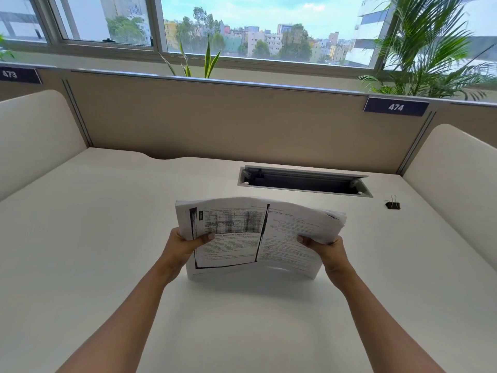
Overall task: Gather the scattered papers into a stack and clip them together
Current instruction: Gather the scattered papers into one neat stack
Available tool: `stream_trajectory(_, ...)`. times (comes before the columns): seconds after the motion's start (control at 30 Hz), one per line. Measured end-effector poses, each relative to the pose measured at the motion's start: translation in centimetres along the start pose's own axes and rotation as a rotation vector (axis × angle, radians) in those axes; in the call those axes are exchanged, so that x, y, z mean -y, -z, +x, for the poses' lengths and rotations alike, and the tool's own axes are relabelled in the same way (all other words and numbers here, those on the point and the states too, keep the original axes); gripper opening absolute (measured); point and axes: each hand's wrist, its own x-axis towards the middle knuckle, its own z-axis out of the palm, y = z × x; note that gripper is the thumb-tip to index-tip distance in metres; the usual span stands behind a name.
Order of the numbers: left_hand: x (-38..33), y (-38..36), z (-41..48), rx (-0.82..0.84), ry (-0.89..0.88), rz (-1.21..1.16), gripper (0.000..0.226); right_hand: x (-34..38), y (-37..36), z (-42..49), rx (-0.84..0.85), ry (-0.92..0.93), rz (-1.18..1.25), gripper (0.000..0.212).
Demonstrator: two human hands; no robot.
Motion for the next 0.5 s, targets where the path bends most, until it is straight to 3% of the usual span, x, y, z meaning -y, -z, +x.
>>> stream_trajectory(0.07,0.2,-0.1,-0.1,0.03,0.017,0.0,0.039,-0.2,-0.1,0.0,0.007,-0.005,-0.004,0.059)
stream_trajectory(0.13,0.3,-0.4,-0.1,0.005,0.023,0.013,0.028,-0.2,-0.3,0.0,0.012,-0.016,0.0,0.057)
stream_trajectory(0.5,0.3,-0.2,0.0,-0.154,0.012,-0.035,0.023,-0.6,1.4,-0.2,-0.052,-0.083,-0.032,0.076)
